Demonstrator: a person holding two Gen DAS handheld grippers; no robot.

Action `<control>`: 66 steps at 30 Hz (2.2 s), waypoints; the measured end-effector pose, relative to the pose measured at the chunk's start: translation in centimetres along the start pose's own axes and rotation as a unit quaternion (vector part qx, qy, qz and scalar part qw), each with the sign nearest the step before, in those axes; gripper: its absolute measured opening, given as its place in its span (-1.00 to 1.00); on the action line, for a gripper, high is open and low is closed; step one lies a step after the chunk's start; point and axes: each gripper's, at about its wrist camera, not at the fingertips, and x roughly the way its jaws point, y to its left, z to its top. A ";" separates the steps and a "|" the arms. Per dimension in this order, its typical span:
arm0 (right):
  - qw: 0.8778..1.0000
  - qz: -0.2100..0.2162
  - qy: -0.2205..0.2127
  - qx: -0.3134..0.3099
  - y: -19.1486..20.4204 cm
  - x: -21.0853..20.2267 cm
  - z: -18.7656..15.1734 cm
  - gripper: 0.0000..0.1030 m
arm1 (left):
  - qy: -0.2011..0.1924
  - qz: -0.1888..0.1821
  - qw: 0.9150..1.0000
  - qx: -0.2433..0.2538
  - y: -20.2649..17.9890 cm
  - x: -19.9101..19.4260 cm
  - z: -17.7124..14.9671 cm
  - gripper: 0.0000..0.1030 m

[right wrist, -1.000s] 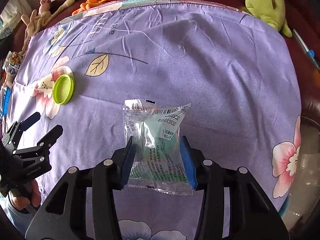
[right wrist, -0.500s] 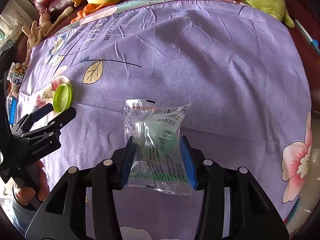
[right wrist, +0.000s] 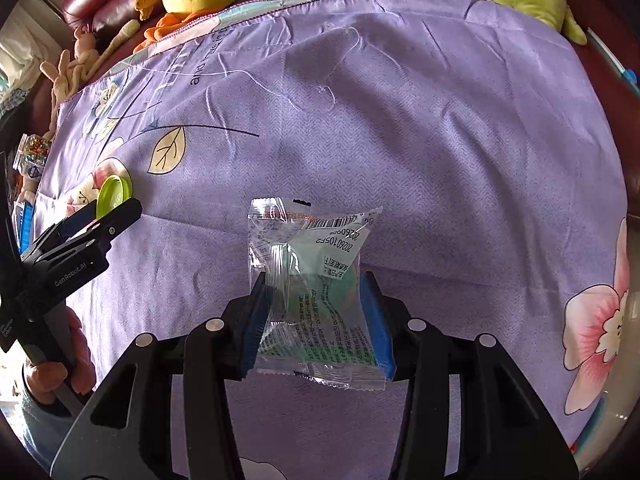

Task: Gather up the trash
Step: 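Grasp the clear plastic bag with the right tool while the left tool grasps the green lid, then carry the clear bag and green lid over the teal bin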

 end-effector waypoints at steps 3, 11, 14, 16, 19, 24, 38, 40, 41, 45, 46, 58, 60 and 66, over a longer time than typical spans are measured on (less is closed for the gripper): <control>1.000 0.001 -0.003 0.001 -0.2 -0.1 -0.1 -0.15 | -0.005 0.016 1.000 0.009 -0.5 -0.2 0.0 0.10; 1.000 -0.002 -0.008 0.006 -0.8 -0.9 -1.3 -0.15 | 0.001 0.010 1.000 0.009 -1.8 -1.5 -2.3 0.10; 1.000 0.002 -0.011 0.016 -1.4 -1.5 -2.0 -0.15 | 0.005 0.006 1.000 0.015 -2.6 -2.3 -3.3 0.10; 1.000 0.005 -0.011 0.021 -1.7 -2.0 -2.7 -0.15 | 0.008 0.001 1.000 0.022 -3.2 -2.8 -4.1 0.10; 1.000 0.007 -0.008 0.029 -2.1 -2.4 -3.9 -0.15 | 0.009 -0.005 1.000 0.027 -4.0 -3.8 -5.3 0.10; 0.999 0.014 -0.010 0.040 -2.8 -3.6 -6.3 -0.15 | 0.005 -0.013 0.999 0.031 -5.1 -5.8 -7.1 0.10; 0.996 0.045 -0.031 0.077 -5.7 -8.3 -14.6 -0.15 | 0.007 -0.047 0.998 0.049 -9.5 -11.2 -13.8 0.10; 0.995 0.049 -0.036 0.082 -6.3 -9.1 -16.1 -0.15 | 0.007 -0.052 0.997 0.054 -10.4 -11.8 -14.8 0.10; 0.994 0.050 -0.038 0.085 -6.7 -9.5 -16.8 -0.15 | 0.008 -0.055 0.997 0.057 -10.9 -12.1 -15.3 0.10; 0.992 0.055 -0.047 0.100 -8.6 -10.9 -19.8 -0.14 | 0.013 -0.071 0.995 0.064 -12.8 -13.2 -17.2 0.10; 0.992 0.055 -0.049 0.104 -9.0 -11.2 -20.4 -0.14 | 0.014 -0.074 0.995 0.067 -13.3 -13.4 -17.7 0.10; 0.982 0.062 -0.087 0.155 -14.7 -15.0 -27.5 -0.14 | 0.012 -0.102 0.987 0.123 -20.6 -16.5 -21.7 0.10; 0.980 0.063 -0.094 0.163 -15.5 -15.6 -28.3 -0.14 | 0.011 -0.107 0.985 0.136 -22.1 -17.0 -22.2 0.10; 0.971 0.066 -0.126 0.193 -19.3 -18.1 -31.7 -0.14 | 0.014 -0.125 0.975 0.183 -27.2 -18.0 -23.7 0.10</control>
